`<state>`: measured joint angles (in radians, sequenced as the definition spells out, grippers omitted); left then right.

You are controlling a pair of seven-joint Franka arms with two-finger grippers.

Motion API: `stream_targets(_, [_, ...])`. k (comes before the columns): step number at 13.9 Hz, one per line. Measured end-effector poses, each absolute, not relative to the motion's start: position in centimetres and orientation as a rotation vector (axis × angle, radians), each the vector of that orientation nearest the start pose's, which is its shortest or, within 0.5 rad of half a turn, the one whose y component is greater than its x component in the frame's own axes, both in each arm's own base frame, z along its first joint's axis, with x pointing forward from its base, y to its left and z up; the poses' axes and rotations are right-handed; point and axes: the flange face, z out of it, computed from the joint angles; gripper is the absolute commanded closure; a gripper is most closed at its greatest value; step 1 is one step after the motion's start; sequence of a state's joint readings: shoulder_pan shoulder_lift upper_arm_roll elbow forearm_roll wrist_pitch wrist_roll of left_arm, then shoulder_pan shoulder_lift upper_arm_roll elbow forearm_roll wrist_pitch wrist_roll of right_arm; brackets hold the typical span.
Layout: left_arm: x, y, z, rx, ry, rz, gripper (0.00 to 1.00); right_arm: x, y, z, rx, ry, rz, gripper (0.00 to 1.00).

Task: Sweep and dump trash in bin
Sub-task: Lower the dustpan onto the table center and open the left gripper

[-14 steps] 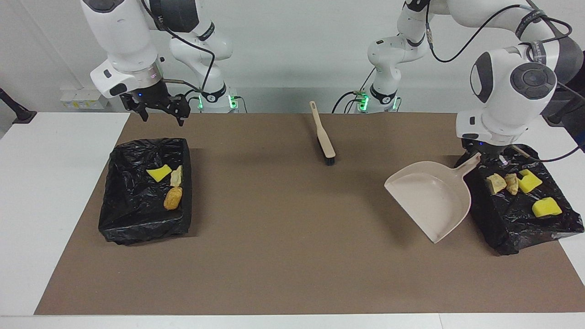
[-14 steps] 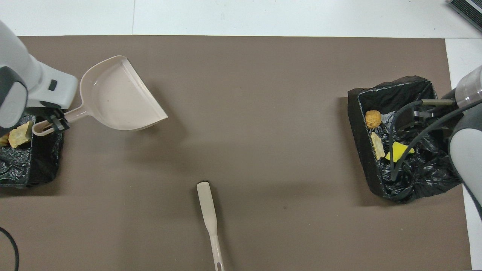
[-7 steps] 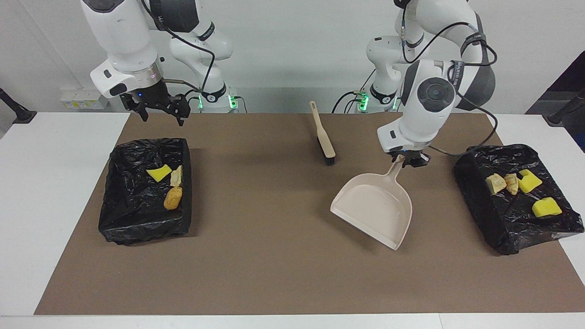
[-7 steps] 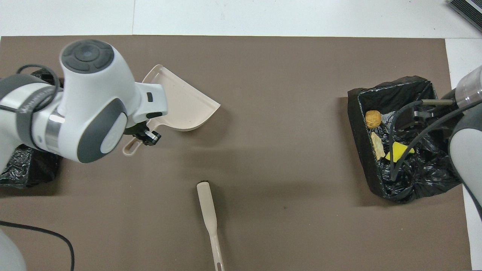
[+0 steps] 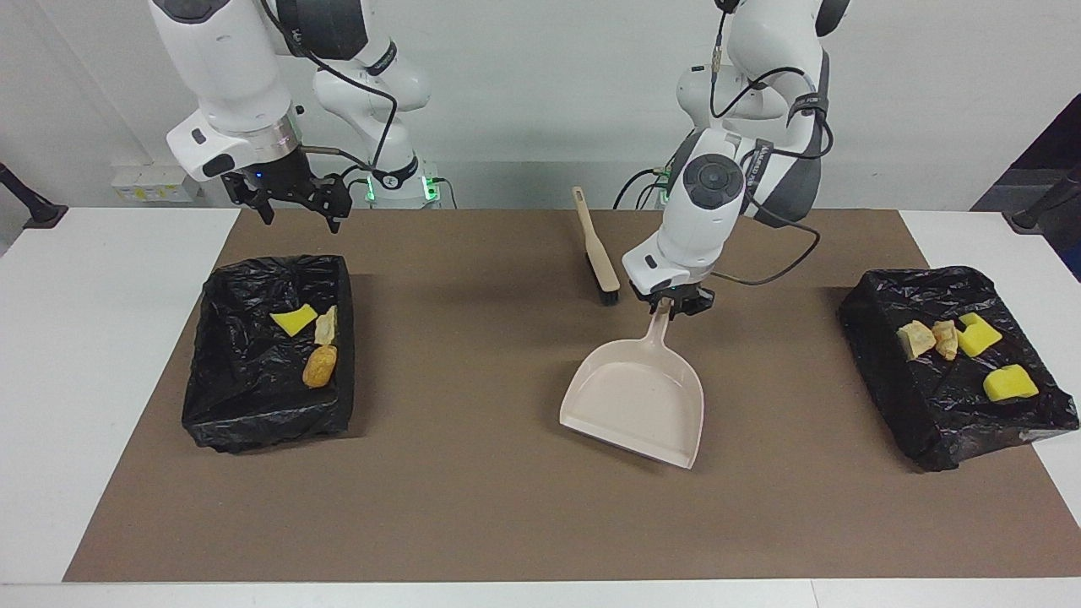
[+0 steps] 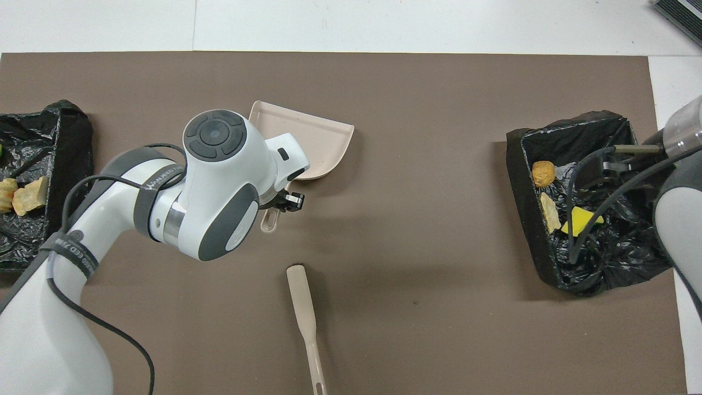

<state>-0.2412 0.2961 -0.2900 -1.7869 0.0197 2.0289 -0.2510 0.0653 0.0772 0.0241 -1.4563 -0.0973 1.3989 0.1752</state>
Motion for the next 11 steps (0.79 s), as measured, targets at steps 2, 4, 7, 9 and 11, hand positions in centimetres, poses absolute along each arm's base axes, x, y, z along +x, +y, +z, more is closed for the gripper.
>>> stream_targets(2, [54.3,-31.7,37.2,-3.18,0.385,0.063,0.75,55.9,3.8,62.1,-3.244,0.156,0.197,0.0])
stream_targets(4, [53.7,-32.4,36.2,-3.194,0.33,0.053,0.0,55.9,3.8,62.1,-3.244,0.156,0.197,0.0])
stream_targets(7, [53.9,-32.0,36.8,-3.204,0.282,0.044,0.0,55.9,3.8,62.1,-3.244,0.156,0.197,0.0])
stream_targets(9, [54.4,-31.3,39.0,-3.208,0.252,0.006,0.0,55.9,3.8,62.1,-3.244,0.156,0.197,0.0])
stream_targets(11, [55.3,-28.9,42.5,-3.199,0.203,-0.002,0.0,55.9,3.8,62.1,-3.244,0.156,0.197,0.0])
